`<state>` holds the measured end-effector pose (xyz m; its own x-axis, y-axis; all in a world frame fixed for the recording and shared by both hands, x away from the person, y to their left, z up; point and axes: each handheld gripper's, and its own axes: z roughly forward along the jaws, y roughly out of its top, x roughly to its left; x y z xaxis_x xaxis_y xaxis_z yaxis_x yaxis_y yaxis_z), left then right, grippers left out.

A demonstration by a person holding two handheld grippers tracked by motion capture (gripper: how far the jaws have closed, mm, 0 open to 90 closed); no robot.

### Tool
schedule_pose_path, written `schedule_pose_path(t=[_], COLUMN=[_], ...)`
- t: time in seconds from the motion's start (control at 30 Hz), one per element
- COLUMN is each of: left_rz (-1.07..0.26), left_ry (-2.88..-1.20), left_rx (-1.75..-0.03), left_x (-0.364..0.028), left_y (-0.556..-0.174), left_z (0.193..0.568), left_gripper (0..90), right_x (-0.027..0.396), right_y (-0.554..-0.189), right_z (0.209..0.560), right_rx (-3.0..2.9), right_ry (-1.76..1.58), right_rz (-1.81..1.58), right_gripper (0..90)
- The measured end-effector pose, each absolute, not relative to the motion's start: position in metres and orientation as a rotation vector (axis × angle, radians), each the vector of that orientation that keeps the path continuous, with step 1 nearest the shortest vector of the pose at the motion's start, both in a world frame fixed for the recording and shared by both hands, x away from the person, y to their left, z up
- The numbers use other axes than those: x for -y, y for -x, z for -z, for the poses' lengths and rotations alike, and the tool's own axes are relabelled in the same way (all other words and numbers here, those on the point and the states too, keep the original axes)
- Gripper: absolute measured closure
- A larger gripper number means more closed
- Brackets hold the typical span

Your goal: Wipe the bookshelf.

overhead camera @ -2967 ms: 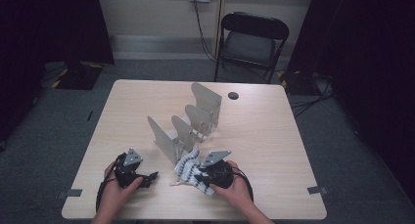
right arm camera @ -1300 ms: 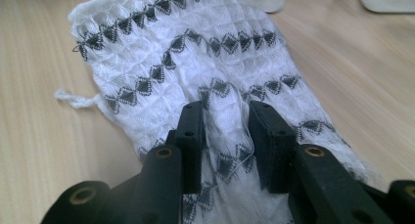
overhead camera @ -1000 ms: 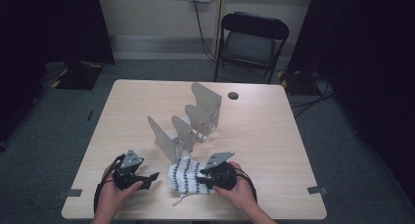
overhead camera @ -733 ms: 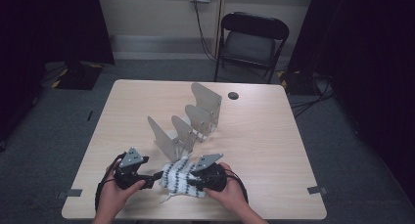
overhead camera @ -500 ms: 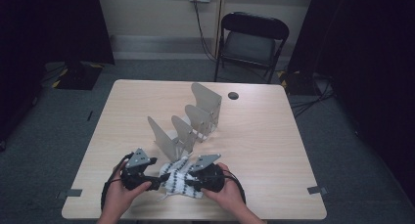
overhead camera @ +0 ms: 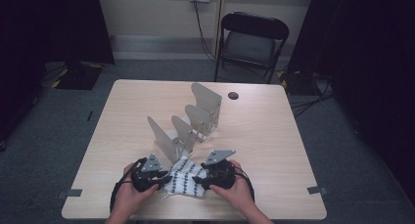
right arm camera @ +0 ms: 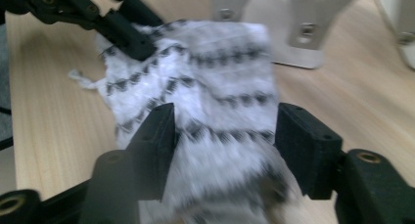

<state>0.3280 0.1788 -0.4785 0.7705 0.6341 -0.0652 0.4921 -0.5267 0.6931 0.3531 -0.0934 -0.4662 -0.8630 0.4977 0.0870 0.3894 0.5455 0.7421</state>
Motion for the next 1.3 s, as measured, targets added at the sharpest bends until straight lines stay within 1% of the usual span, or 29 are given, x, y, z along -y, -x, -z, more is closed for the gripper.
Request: schedule_pose_path(t=[0.03, 0.13, 0.3, 0.63, 0.67, 0.73, 0.77, 0.8, 0.83, 0.87, 1.0, 1.17, 1.3], left_rz=[-0.249, -0.220, -0.211, -0.290, -0.304, -0.309, -0.316, -0.339, -0.358, -0.377, -0.398, -0.415, -0.393], left_ry=[-2.236, -2.230, -2.209, -2.169, -2.155, -2.120, -2.108, -2.093, -2.070, -2.060, -2.001, -2.014, -2.042], left_rx=[-0.845, -0.878, -0.970, -1.094, -1.103, -1.127, -1.122, -1.108, -1.097, -1.087, -1.073, -0.985, -0.928], left_x=[-0.180, -0.189, -0.215, -0.257, -0.260, -0.263, -0.263, -0.263, -0.263, -0.261, -0.252, -0.231, -0.214], left_y=[-0.328, -0.328, -0.328, -0.333, -0.333, -0.333, -0.333, -0.334, -0.334, -0.334, -0.333, -0.331, -0.327], left_z=[0.477, 0.475, 0.476, 0.474, 0.474, 0.474, 0.474, 0.473, 0.472, 0.469, 0.455, 0.444, 0.447], left_gripper=[83.3, 85.7, 86.3, 85.8, 84.3, 73.9, 70.2, 63.8, 53.9, 47.5, 33.8, 33.5, 34.2], right_x=[0.098, 0.109, 0.123, 0.135, 0.136, 0.140, 0.141, 0.143, 0.144, 0.146, 0.147, 0.148, 0.149], right_y=[-0.354, -0.357, -0.359, -0.365, -0.365, -0.367, -0.368, -0.368, -0.369, -0.369, -0.369, -0.369, -0.368], right_z=[0.465, 0.464, 0.466, 0.481, 0.482, 0.484, 0.485, 0.487, 0.488, 0.490, 0.496, 0.498, 0.499], right_rx=[-2.633, -2.602, -2.574, -2.563, -2.558, -2.549, -2.541, -2.540, -2.535, -2.536, -2.528, -2.504, -2.494], right_ry=[-0.781, -0.819, -0.843, -0.867, -0.876, -0.888, -0.892, -0.899, -0.904, -0.901, -0.887, -0.888, -0.897], right_rz=[-1.225, -1.238, -1.194, -1.125, -1.121, -1.116, -1.114, -1.107, -1.106, -1.098, -1.080, -1.102, -1.106], right_gripper=[37.7, 36.2, 34.6, 30.8, 30.1, 29.0, 28.3, 27.7, 27.0, 26.6, 23.8, 21.7, 21.2])
